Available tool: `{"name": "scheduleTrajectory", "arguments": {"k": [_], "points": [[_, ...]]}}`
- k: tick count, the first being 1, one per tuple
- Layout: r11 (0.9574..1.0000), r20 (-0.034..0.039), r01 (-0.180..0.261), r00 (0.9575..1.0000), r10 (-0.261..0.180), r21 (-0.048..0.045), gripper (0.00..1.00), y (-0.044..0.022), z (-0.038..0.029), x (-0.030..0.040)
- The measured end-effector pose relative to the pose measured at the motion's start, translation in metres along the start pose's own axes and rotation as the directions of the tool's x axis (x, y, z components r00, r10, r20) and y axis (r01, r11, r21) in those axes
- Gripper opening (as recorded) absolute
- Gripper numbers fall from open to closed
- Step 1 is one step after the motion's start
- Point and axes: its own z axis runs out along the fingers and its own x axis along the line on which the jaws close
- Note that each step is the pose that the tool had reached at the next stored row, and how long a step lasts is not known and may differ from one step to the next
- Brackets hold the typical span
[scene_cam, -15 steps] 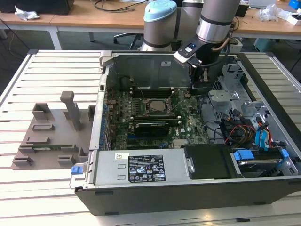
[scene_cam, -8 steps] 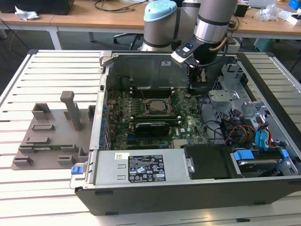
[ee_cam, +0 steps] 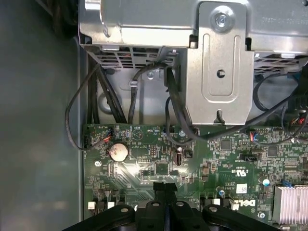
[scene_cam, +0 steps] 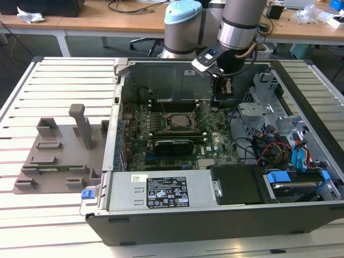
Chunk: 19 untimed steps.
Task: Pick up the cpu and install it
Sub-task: 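Close the cpu cover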
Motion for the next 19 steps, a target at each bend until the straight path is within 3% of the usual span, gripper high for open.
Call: {"name": "scheduleTrajectory", "arguments": {"k": [8, 19], "points": [[1.0000, 0.0001, 0.000, 1.0000, 0.000, 0.0000, 0.11, -0.0137, 0.0009, 0.0001], [1.0000, 0.0000, 0.000, 1.0000, 0.000, 0.0000, 0.11, -0.0243, 0.0015, 0.0002]]}}
